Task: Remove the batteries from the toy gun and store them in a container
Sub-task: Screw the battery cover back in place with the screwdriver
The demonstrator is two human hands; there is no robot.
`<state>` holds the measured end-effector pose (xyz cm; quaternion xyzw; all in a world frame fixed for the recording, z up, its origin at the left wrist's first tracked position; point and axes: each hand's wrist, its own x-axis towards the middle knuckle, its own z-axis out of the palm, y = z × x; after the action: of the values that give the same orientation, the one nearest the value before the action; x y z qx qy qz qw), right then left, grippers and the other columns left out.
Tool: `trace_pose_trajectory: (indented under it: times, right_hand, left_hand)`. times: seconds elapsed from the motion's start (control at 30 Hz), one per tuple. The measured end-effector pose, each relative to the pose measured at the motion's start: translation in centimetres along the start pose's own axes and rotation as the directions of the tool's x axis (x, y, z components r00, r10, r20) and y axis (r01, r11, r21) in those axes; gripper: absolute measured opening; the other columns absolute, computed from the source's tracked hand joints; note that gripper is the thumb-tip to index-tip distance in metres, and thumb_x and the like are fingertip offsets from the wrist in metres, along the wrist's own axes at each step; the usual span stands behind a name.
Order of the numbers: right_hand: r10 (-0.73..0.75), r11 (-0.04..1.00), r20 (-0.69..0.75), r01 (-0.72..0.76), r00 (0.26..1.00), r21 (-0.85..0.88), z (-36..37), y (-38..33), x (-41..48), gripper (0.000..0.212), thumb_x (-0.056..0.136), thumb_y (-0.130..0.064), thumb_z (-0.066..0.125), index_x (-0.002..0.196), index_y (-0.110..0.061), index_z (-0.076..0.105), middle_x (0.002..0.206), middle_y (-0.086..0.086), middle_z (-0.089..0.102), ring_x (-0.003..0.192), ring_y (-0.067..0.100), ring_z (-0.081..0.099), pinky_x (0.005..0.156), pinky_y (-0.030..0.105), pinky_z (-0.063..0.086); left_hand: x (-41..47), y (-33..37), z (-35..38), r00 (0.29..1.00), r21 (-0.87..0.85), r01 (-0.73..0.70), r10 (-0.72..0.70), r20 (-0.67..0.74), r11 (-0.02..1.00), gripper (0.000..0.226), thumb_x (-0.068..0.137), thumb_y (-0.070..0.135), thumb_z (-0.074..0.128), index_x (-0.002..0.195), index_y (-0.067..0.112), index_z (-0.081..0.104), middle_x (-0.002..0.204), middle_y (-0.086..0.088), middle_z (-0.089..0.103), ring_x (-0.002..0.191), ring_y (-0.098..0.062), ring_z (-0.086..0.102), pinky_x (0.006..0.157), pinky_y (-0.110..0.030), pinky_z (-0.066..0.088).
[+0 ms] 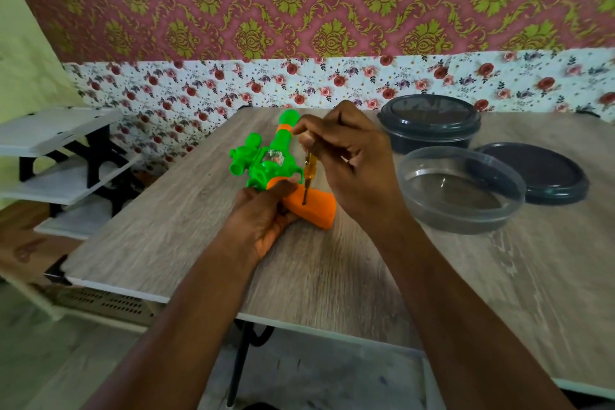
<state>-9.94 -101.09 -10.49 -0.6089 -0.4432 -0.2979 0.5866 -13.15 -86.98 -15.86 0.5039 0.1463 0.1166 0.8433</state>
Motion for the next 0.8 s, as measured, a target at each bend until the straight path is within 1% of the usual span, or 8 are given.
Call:
trace_pose_trajectory:
  times: [0.07, 0.13, 0.23, 0.3, 0.37, 0.47, 0.53, 0.8]
  right_hand:
    - [0.012, 1.0, 0.069, -0.013, 0.998, 0.014, -0.11, -0.01, -0.14, 0.02, 0.096, 0.009, 0.06, 0.111, 0.01, 0.072, 0.102, 0.012, 0.066, 0.099, 0.026, 0.068, 0.084, 0.027, 0.054]
    - [0.03, 0.998, 0.113, -0.036, 0.993, 0.053, -0.03, -0.12, -0.4, 0.024, 0.095, 0.016, 0.056, 0.115, 0.013, 0.069, 0.108, 0.015, 0.069, 0.102, 0.024, 0.07, 0.091, 0.026, 0.055]
    - [0.044, 0.996, 0.065, -0.049, 0.997, 0.068, 0.01, -0.07, -0.72, 0.025, 0.093, 0.017, 0.058, 0.115, 0.012, 0.07, 0.103, 0.012, 0.069, 0.092, 0.024, 0.072, 0.084, 0.032, 0.061]
    - [0.051, 0.997, 0.013, -0.052, 0.999, 0.061, -0.28, 0.08, -0.8, 0.023, 0.093, 0.014, 0.061, 0.112, 0.008, 0.072, 0.102, 0.011, 0.069, 0.09, 0.028, 0.074, 0.081, 0.043, 0.064]
    - [0.051, 0.998, -0.003, -0.05, 0.999, 0.025, -0.44, 0.04, -0.73, 0.022, 0.092, 0.012, 0.064, 0.11, 0.005, 0.074, 0.101, 0.013, 0.071, 0.087, 0.026, 0.074, 0.078, 0.045, 0.064]
    - [-0.005, 0.996, -0.001, 0.005, 1.0, -0.086, -0.28, -0.22, -0.57, 0.021, 0.087, 0.013, 0.071, 0.107, 0.007, 0.074, 0.097, 0.015, 0.071, 0.084, 0.016, 0.073, 0.08, 0.027, 0.06]
    - [-0.029, 0.989, -0.01, 0.027, 1.0, -0.147, -0.17, -0.27, -0.52, 0.021, 0.085, 0.01, 0.076, 0.105, 0.007, 0.075, 0.094, 0.013, 0.071, 0.083, 0.007, 0.069, 0.079, 0.017, 0.054]
    - [-0.028, 0.975, -0.032, 0.02, 0.999, -0.223, -0.58, -0.5, -0.55, 0.021, 0.083, -0.003, 0.083, 0.101, 0.004, 0.076, 0.091, -0.002, 0.064, 0.079, -0.005, 0.06, 0.076, 0.007, 0.046]
  left_hand:
    - [0.02, -0.01, 0.02, 1.0, 0.004, 0.008, -0.008, -0.006, 1.0, 0.011, 0.099, -0.004, 0.061, 0.1, 0.004, 0.068, 0.094, -0.019, 0.074, 0.08, -0.026, 0.072, 0.079, -0.05, 0.061]
    - [0.0, -0.01, 0.06, 1.0, 0.005, 0.012, -0.012, -0.019, 1.0, 0.01, 0.1, -0.004, 0.06, 0.098, 0.002, 0.066, 0.091, -0.02, 0.073, 0.077, -0.026, 0.072, 0.078, -0.05, 0.06]
    - [0.07, -0.08, 0.03, 0.999, -0.012, 0.016, -0.016, -0.031, 1.0, 0.008, 0.099, -0.005, 0.061, 0.1, 0.001, 0.067, 0.086, -0.018, 0.075, 0.075, -0.025, 0.073, 0.076, -0.05, 0.062]
    - [0.18, -0.07, -0.05, 0.999, -0.014, 0.03, -0.03, -0.03, 0.999, 0.015, 0.098, -0.003, 0.064, 0.113, -0.003, 0.067, 0.095, -0.02, 0.074, 0.081, -0.026, 0.073, 0.076, -0.05, 0.063]
    - [0.35, -0.1, -0.21, 0.998, -0.004, 0.039, -0.039, -0.04, 0.999, 0.027, 0.097, -0.002, 0.066, 0.124, -0.004, 0.065, 0.1, -0.02, 0.074, 0.081, -0.025, 0.074, 0.074, -0.047, 0.066]
    - [0.2, 0.01, -0.15, 0.997, -0.014, 0.049, -0.05, -0.053, 0.999, 0.019, 0.099, -0.004, 0.063, 0.117, -0.004, 0.066, 0.095, -0.02, 0.075, 0.072, -0.023, 0.077, 0.066, -0.045, 0.067]
    - [0.11, 0.05, -0.18, 0.997, -0.014, 0.048, -0.049, -0.053, 0.999, 0.019, 0.099, -0.004, 0.062, 0.118, -0.005, 0.066, 0.103, -0.024, 0.075, 0.082, -0.029, 0.076, 0.071, -0.048, 0.066]
    - [-0.1, -0.01, -0.04, 0.998, -0.022, 0.035, -0.036, -0.049, 0.999, 0.028, 0.099, -0.004, 0.061, 0.126, -0.007, 0.064, 0.124, -0.032, 0.069, 0.106, -0.041, 0.069, 0.08, -0.051, 0.062]
